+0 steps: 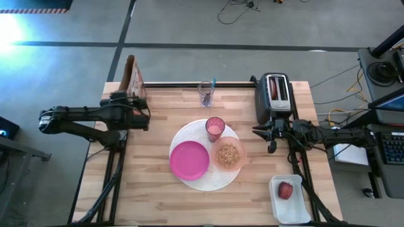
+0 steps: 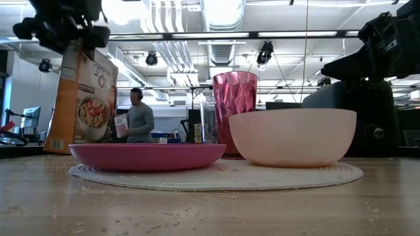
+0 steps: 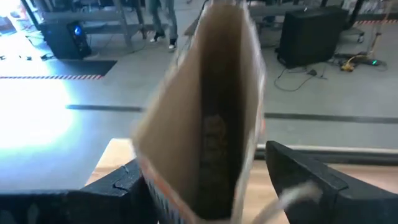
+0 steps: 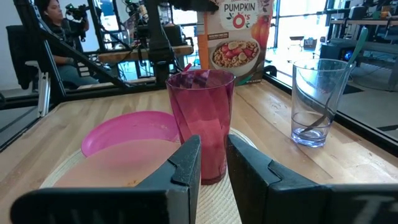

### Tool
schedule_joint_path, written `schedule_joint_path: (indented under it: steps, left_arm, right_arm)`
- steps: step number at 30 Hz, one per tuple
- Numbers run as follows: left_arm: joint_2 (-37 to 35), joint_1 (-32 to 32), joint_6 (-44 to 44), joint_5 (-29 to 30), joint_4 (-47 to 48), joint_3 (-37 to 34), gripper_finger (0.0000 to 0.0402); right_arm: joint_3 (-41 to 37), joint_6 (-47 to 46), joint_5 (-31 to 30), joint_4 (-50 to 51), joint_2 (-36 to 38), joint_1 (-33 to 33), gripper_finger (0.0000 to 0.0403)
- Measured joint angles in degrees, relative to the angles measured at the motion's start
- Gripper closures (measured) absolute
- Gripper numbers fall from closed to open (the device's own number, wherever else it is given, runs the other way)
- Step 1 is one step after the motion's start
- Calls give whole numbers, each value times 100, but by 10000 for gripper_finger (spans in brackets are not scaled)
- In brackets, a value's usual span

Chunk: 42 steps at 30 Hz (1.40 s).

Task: Arrange a breakfast setting
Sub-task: Pour the cereal from the cereal box into the orange bowl, then put the toasted bread on the pink plate

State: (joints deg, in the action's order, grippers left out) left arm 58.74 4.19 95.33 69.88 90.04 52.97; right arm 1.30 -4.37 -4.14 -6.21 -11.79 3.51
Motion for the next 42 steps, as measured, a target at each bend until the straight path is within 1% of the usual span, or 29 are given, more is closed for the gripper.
schedule_joint_path:
  steps: [6,9,12,17,23,28,31,33,36,40,42]
  left_arm:
    - [-195,101,-1163,351,-1,528,159]
    - [-216,122,-1809,377,-2,816,159]
    - [-185,119,-2259,375,0,1083,159]
    - [-107,117,-2682,366,0,1533,159]
    - [4,117,-2967,267,-4,2054,159]
    - [98,117,-3160,254,-202,2345,159]
    - [161,115,-3335,224,-546,2417,159]
    - [211,111,-3656,113,-935,2424,159]
    - [336,111,-4383,-20,-1736,2410,159]
    - [575,111,-5643,-222,-3090,2402,159]
    - [704,111,-6245,-443,-3691,2404,159]
  right_arm:
    - [0,0,0,1,0,0,335]
    - [0,-1,2,1,0,0,335]
    - [0,-6,1,1,0,0,335]
    - [0,-8,0,-1,0,0,335]
    - [0,0,0,1,0,0,335]
    - [0,1,0,0,0,0,335]
    - [0,-6,0,-1,0,0,335]
    - [0,3,1,1,0,0,335]
    - [0,-5,1,0,0,0,335]
    - [0,-5,0,-1,0,0,335]
    - [0,3,0,1,0,0,335]
